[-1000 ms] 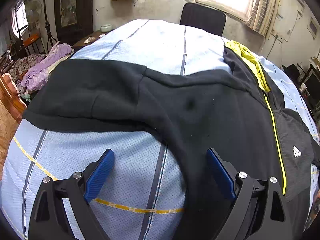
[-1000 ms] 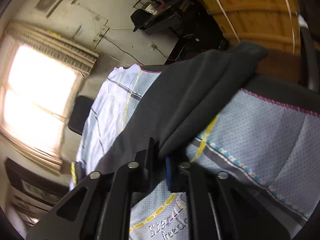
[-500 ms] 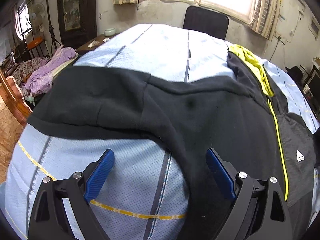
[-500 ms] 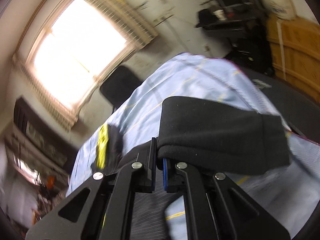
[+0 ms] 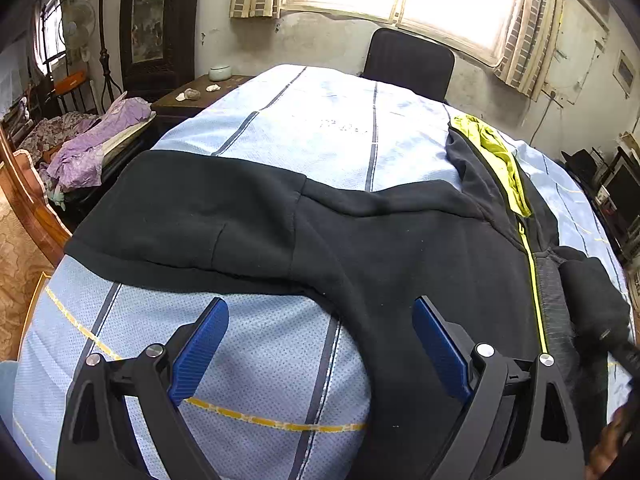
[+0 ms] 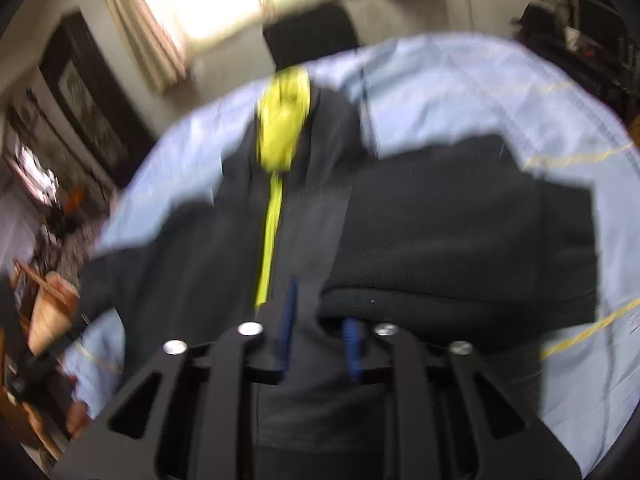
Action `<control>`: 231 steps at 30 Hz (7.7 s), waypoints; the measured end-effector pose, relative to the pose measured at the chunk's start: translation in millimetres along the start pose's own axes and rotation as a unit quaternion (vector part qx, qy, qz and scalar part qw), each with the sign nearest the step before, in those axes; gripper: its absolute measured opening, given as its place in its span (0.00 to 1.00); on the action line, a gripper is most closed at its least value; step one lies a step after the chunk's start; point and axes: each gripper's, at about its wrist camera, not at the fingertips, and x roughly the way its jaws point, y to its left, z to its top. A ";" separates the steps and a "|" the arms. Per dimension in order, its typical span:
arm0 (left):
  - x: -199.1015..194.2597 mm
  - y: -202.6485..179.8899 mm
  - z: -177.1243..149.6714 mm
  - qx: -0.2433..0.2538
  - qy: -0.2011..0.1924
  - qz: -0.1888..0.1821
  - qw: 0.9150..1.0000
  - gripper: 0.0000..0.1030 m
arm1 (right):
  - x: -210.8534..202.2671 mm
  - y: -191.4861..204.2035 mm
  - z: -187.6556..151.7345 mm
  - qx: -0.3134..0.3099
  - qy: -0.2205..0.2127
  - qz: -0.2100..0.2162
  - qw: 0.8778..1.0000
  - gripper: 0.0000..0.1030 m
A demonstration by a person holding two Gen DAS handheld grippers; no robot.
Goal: Fold large clothes
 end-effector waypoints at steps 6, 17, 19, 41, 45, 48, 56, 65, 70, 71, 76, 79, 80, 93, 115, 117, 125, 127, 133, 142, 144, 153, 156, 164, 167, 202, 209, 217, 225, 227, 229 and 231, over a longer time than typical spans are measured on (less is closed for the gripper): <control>-7.0 -6.0 -0.9 0.011 -0.010 -0.008 1.000 0.91 | -33.4 -19.9 -27.3 0.030 0.021 0.063 0.997 0.41; -32.6 -82.1 -29.2 0.119 -0.017 -0.047 0.992 0.91 | -210.5 -69.0 -78.3 0.025 -0.179 0.143 0.973 0.89; -34.5 -111.0 -35.8 0.158 -0.007 -0.053 0.986 0.91 | -210.6 -82.8 -71.5 0.065 -0.156 0.224 0.960 0.89; 19.1 -293.1 -33.0 0.248 -0.009 -0.072 0.966 0.79 | -141.0 -178.6 -60.9 0.222 -0.083 0.267 0.934 0.83; 10.7 -280.3 -18.1 0.219 -0.030 -0.073 0.973 0.57 | -137.2 -182.0 -62.5 0.235 -0.077 0.264 0.932 0.83; 5.7 -257.2 -10.3 0.196 -0.033 -0.079 0.977 0.57 | -137.9 -184.7 -64.0 0.234 -0.081 0.252 0.936 0.83; 18.2 -265.7 -33.9 0.252 -0.038 -0.037 0.966 0.67 | -131.8 -174.5 -60.1 0.219 -0.074 0.235 0.944 0.83; 19.2 -304.8 -37.7 0.307 -0.098 -0.018 0.946 0.28 | -121.1 -179.0 -58.2 0.223 -0.065 0.217 0.948 0.83; 24.3 -222.8 5.2 0.106 -0.018 -0.108 0.988 0.21 | -118.8 -183.5 -63.8 0.233 -0.061 0.216 0.946 0.83; 28.9 -200.5 8.1 0.058 0.000 -0.117 0.991 0.49 | -119.1 -183.3 -63.7 0.232 -0.061 0.216 0.947 0.83; 59.4 -116.6 -1.9 -0.092 0.078 -0.171 0.978 0.69 | -117.3 -177.8 -64.0 0.222 -0.054 0.216 0.949 0.83; 47.5 -110.1 -3.7 -0.079 0.068 -0.161 0.981 0.69 | -116.2 -173.9 -64.0 0.215 -0.050 0.214 0.952 0.83; 42.2 -112.6 -4.0 -0.064 0.064 -0.162 0.983 0.69 | -116.2 -173.6 -63.5 0.214 -0.051 0.212 0.952 0.83; -17.8 -156.7 -43.3 0.180 0.018 -0.099 0.978 0.72 | -82.1 -151.0 -62.7 0.187 0.011 0.225 0.956 0.44; 34.1 -267.4 -48.3 0.291 0.041 -0.158 0.943 0.49 | -20.4 -145.5 -16.4 0.239 0.017 0.214 0.947 0.44; 22.7 -248.1 -33.5 0.252 0.043 -0.199 0.946 0.36 | -18.9 -142.3 -16.9 0.234 0.018 0.213 0.948 0.41; 22.6 -102.4 20.2 0.071 0.033 -0.156 0.985 0.18 | -16.1 -143.4 -16.0 0.225 0.008 0.174 0.959 0.37; 35.4 -66.3 23.2 0.012 0.052 -0.149 0.987 0.17 | -17.8 -143.6 -15.5 0.223 0.006 0.172 0.959 0.37; 44.6 -35.0 10.4 -0.026 0.070 -0.180 0.981 0.41 | -24.0 -130.4 -16.4 0.208 0.005 0.190 0.960 0.42; 46.6 -46.9 2.7 -0.003 0.057 -0.166 0.985 0.62 | -0.5 -102.8 0.0 0.185 0.019 0.155 0.970 0.56; 46.3 -48.1 3.2 0.001 0.053 -0.162 0.985 0.62 | 4.1 -98.8 1.8 0.181 0.016 0.151 0.972 0.56; 45.5 -61.6 8.1 0.020 0.044 -0.131 0.990 0.61 | -4.8 -110.1 4.7 0.175 -0.031 0.085 0.980 0.07; 48.9 -70.1 5.0 0.044 0.047 -0.096 0.993 0.61 | -23.4 -142.6 5.5 0.213 -0.063 0.047 0.974 0.07; 39.8 -76.4 -0.7 0.069 0.048 -0.110 0.990 0.62 | -18.5 -162.0 0.8 0.241 -0.013 0.088 0.966 0.23; 36.8 -81.4 -1.2 0.064 0.070 -0.164 0.982 0.62 | -36.7 -161.1 -3.1 0.249 -0.031 0.087 0.964 0.26; 24.7 -39.7 21.9 0.021 0.012 -0.084 0.996 0.61 | -31.7 -122.3 10.9 0.117 -0.043 0.021 0.992 0.25; -7.1 85.2 23.3 -0.134 0.004 -0.054 0.989 0.71 | -97.4 -82.1 -9.7 0.082 -0.101 0.067 0.989 0.45; -3.8 183.8 1.4 -0.282 -0.008 -0.084 0.956 0.69 | -115.7 -14.2 -44.1 0.021 -0.081 0.131 0.988 0.45; 3.6 178.1 11.8 -0.289 -0.034 -0.072 0.954 0.69 | -98.4 -9.0 -57.1 0.006 -0.065 0.120 0.991 0.45; 7.2 183.5 9.7 -0.320 -0.049 -0.086 0.942 0.69 | -92.1 -18.0 -56.3 0.018 -0.060 0.118 0.991 0.45; 8.9 182.6 10.7 -0.336 -0.061 -0.087 0.936 0.69 | -88.3 -25.2 -54.1 0.028 -0.057 0.118 0.991 0.45; 8.6 182.9 12.0 -0.344 -0.073 -0.091 0.932 0.69 | -83.7 -30.9 -52.8 0.037 -0.054 0.117 0.991 0.45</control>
